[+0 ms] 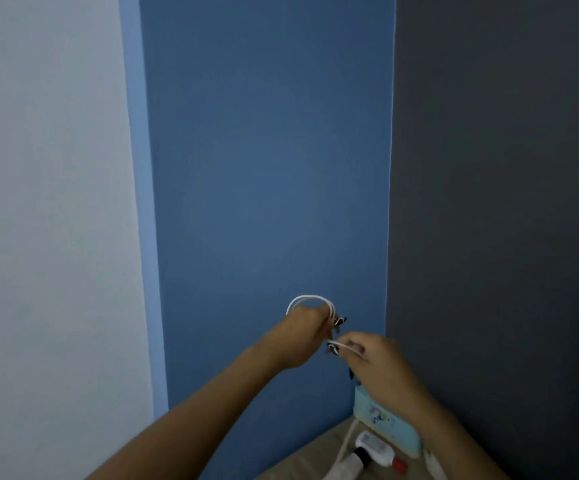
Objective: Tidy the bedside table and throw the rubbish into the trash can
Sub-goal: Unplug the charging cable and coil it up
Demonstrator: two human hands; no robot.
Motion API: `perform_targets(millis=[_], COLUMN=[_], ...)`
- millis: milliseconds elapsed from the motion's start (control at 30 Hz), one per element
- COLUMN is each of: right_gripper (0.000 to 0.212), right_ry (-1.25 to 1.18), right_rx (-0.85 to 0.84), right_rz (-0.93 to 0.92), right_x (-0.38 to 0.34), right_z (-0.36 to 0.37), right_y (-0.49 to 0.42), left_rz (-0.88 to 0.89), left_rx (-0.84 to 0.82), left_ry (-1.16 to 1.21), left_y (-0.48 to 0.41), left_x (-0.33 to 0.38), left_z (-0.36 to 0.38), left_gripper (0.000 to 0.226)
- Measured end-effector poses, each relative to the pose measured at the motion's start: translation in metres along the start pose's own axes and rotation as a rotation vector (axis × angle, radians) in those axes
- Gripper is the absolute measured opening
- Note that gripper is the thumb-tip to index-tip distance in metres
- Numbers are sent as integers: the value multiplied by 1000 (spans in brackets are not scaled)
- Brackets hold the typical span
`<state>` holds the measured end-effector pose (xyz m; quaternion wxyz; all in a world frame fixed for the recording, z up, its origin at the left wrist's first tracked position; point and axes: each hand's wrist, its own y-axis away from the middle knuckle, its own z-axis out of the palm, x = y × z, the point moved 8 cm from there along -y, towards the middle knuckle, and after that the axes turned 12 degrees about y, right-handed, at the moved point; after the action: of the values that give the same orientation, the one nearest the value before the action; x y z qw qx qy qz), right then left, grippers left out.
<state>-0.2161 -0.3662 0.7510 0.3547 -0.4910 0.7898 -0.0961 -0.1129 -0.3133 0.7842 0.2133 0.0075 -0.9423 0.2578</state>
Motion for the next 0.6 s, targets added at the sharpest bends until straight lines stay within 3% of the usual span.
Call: perform_targets(millis=[100, 267, 400, 533, 600], right_gripper=[16, 15, 17, 14, 14], right_ry=[-23, 8, 39, -53, -102], right_rx=[-15, 43, 155, 261, 277], right_rz=[-13, -66, -81, -76, -73], right_x=[1, -2, -4, -15, -25], right_z=[-17, -29, -44, -59, -53], right_y=[4, 2, -6, -18, -28], left_rz=[-67, -85, -54, -207, -195], left_rx=[-89, -50, -139, -247, -238], left_ry=[-65, 61, 126, 586, 827], left_y=[22, 38, 49, 65, 62], left_x=[3, 16, 23, 36, 55], left_z=[7, 0, 9, 17, 9], left_gripper=[18, 32, 39, 40, 39])
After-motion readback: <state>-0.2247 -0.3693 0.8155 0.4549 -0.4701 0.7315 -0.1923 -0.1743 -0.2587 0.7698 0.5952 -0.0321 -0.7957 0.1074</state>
